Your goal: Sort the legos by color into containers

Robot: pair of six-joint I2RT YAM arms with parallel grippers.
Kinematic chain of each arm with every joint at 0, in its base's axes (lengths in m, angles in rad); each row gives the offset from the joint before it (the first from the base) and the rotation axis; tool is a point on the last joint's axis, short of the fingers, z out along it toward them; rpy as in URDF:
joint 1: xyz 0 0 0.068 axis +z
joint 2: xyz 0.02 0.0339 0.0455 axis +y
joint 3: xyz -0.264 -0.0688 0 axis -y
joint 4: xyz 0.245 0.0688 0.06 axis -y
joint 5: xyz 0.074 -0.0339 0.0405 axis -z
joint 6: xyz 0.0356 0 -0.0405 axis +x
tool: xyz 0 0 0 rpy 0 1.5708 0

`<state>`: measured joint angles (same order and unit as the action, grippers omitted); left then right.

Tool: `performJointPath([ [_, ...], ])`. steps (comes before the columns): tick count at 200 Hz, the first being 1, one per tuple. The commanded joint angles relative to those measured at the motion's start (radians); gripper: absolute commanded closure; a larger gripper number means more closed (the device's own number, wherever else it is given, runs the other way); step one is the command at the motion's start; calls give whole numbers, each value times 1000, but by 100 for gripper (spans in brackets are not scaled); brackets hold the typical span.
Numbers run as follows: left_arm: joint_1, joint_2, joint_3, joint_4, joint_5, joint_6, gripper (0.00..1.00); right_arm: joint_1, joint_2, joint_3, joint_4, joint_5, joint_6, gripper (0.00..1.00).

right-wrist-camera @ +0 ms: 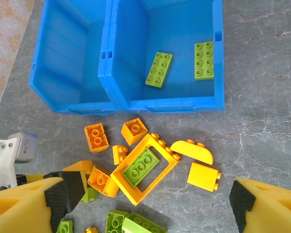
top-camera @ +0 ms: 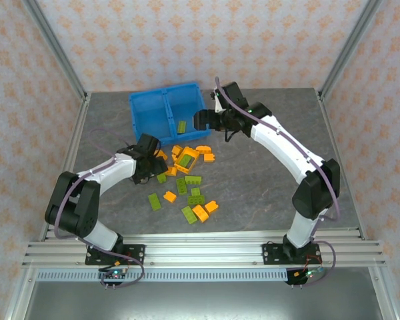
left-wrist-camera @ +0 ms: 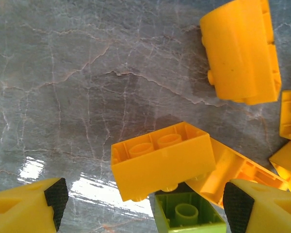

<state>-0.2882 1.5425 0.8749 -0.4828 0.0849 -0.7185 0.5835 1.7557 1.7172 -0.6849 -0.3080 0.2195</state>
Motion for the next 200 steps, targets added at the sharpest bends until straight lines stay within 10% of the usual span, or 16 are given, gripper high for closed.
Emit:
performJointPath([
  [1, -5, 3, 24, 20, -58, -38, 14, -2, -20, 4, -5, 0, 7, 11],
  [67, -5, 102, 54, 78, -58, -51, 27, -2, -22, 12, -28, 17, 7, 11],
  [130, -5, 60, 52, 29, -87, -62, 63, -2, -36, 9, -42, 40, 23, 11],
  [200, -3, -102, 402, -133, -318, 176, 65, -1, -61, -5, -9, 68, 40, 11],
])
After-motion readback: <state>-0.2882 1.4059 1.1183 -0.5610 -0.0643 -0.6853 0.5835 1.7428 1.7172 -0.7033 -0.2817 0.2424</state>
